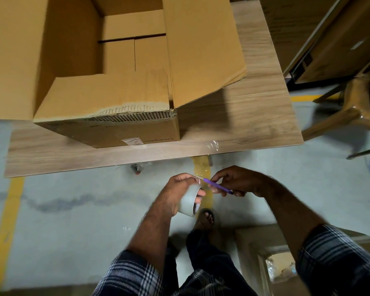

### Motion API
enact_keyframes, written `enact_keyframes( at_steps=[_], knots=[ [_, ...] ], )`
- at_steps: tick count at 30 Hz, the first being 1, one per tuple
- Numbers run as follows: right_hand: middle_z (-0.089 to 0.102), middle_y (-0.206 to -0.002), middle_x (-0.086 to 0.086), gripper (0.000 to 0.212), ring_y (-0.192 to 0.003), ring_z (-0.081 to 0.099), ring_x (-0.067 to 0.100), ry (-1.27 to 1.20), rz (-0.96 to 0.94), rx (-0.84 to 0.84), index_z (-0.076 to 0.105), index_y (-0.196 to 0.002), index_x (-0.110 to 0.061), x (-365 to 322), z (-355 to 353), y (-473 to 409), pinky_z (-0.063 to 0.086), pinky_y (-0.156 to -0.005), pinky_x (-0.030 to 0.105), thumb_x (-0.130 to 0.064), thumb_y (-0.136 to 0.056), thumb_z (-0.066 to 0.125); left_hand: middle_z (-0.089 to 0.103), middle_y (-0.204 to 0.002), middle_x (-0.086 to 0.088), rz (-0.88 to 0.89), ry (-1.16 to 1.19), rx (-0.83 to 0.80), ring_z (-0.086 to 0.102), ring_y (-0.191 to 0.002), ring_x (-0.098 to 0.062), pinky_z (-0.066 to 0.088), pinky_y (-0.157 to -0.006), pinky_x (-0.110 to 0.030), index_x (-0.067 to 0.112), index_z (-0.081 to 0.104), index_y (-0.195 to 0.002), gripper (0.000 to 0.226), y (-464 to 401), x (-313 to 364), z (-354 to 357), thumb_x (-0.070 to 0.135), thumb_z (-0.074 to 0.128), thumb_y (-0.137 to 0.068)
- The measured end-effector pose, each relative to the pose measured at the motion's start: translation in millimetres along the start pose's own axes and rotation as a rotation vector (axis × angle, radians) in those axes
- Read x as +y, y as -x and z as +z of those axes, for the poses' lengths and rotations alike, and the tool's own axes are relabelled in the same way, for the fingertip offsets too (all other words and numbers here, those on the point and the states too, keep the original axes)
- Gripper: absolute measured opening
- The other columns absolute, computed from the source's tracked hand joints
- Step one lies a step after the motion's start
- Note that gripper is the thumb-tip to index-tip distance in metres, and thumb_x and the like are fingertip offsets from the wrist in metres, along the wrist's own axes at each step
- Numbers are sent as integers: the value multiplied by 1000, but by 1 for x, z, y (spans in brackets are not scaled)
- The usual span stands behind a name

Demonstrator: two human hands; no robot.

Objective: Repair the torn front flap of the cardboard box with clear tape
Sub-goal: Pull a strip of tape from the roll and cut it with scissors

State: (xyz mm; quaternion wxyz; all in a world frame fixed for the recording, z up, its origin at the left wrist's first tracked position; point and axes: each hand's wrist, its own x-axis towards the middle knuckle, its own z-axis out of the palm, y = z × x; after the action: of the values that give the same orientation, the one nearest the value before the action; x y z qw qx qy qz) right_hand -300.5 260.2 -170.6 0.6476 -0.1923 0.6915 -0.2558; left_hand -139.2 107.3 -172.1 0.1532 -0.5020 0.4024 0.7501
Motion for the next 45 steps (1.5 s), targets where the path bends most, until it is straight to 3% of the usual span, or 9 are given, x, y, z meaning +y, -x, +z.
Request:
enact_keyframes(
  at_steps=[14,21,26,30,33,36,39,42,45],
  knots=[
    [69,-69,1,27,-62,45,20,72,-103,4,79,-106,-17,-8,-7,0,29,-44,20,-32,-84,83,71,-81,-25,-35,2,-42,58,-50,-27,52,-60,-30,5,65,-98,10,5,6,-3,8,67,-89],
    [70,-75,3,27,-62,44,19,93,-78,-21,78,-107,-24,-15,-6,1,29,-45,22,-38,-85,82,70,-83,-25,-32,-11,-102,59,-53,-28,53,-59,-30,3,67,-100,12,5,7,-8,9,66,-90],
    [73,-83,15,45,-70,50,26,94,-83,14,79,-107,-18,-21,1,0,28,-43,20,-47,-73,83,68,-84,-25,-48,-1,-137,59,-53,-28,54,-57,-29,1,66,-106,18,7,6,-12,10,66,-90],
    [72,-73,3,32,-54,44,13,181,-3,-5,79,-105,-20,-28,10,3,28,-43,21,-40,-80,85,68,-78,-24,-48,-46,-150,60,-49,-28,53,-53,-29,4,68,-98,9,19,2,-22,7,67,-90],
    [75,-74,3,36,-52,48,11,210,-18,96,78,-105,-23,-29,28,2,33,-44,22,-44,-77,87,69,-75,-25,44,-79,-135,61,-46,-27,55,-51,-29,8,71,-93,8,31,2,-35,7,63,-96],
    [78,-79,-2,40,-61,66,5,390,-178,274,79,-103,-21,-31,56,7,48,-55,17,-44,-72,90,68,-70,-23,167,-131,-89,62,-44,-25,54,-48,-28,3,71,-100,14,44,8,-52,8,57,-101],
    [77,-76,-4,44,-70,71,12,468,-314,430,79,-101,-23,-41,85,18,56,-71,30,-51,-68,84,70,-73,-23,268,-193,-29,62,-46,-26,53,-49,-30,5,71,-106,16,59,14,-67,14,58,-103],
    [74,-75,-10,63,-68,67,9,492,-381,527,78,-105,-25,-61,106,36,53,-68,20,-66,-60,64,73,-78,-21,349,-247,-18,67,-52,-26,53,-45,-29,9,72,-113,18,77,19,-79,18,59,-103],
    [78,-88,-9,63,-72,65,7,569,-449,624,78,-109,-26,-80,123,55,37,-62,6,-67,-64,61,74,-82,-20,438,-287,9,71,-59,-25,54,-43,-30,9,72,-110,14,96,29,-84,16,63,-101]
  ],
)
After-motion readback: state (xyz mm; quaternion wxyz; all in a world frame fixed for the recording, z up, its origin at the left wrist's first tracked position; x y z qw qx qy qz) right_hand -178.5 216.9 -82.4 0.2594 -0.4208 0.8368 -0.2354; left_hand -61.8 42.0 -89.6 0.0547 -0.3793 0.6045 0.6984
